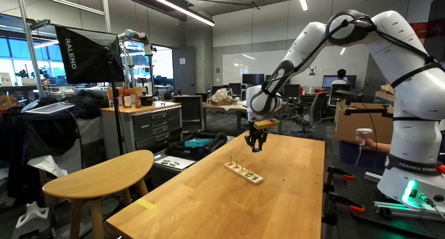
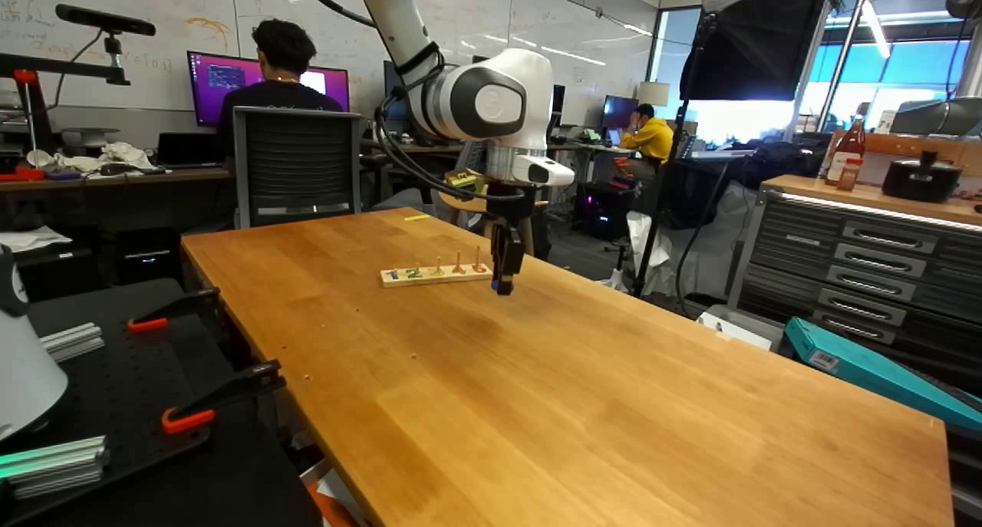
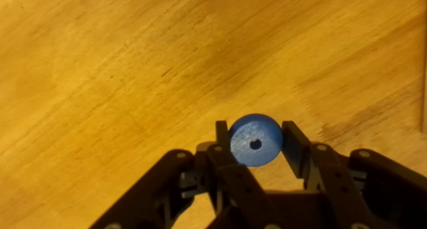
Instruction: Put the blue ring on the table
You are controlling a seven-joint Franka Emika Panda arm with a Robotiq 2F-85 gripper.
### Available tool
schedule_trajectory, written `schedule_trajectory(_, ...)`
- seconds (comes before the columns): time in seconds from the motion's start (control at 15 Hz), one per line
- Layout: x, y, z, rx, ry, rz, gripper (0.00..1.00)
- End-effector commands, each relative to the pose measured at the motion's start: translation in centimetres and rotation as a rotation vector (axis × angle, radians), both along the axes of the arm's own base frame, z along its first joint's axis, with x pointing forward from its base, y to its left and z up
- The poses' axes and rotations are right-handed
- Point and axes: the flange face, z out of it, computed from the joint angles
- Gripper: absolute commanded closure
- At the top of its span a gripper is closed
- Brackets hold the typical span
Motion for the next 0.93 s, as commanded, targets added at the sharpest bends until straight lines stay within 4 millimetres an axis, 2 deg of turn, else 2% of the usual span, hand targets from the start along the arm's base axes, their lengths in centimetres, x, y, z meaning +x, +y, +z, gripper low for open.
schedule_trajectory(0.0, 0.0, -0.8, -3.1, -0.028, -0.004, 0.004, 0.79)
schedule_trajectory(0.13, -0.9, -0.4, -5.0, -0.031, 0.004, 0.004, 0.79)
schedule_trajectory(0.27, -1.0, -0.4, -6.4, -0.030, 0.021, -0.005, 0.79)
schedule_trajectory(0.33, -0.8, -0.4, -6.1, -0.030, 0.019, -0.005, 0.63)
schedule_trajectory(0.4, -0.7, -0.2, -5.7, -0.028, 0.016, -0.003, 0.31)
schedule_trajectory(0.47, -0.7, 0.2, -4.9, -0.015, 0.017, -0.005, 0.31)
schedule_trajectory(0.53, -0.5, 1.0, -4.1, -0.004, 0.011, 0.007, 0.24)
schedule_trajectory(0.73, -0.3, 5.2, 0.9, 0.044, -0.031, 0.084, 0.01)
schedule_trajectory(0.87, -0.5, 8.2, 4.4, 0.082, -0.056, 0.141, 0.00)
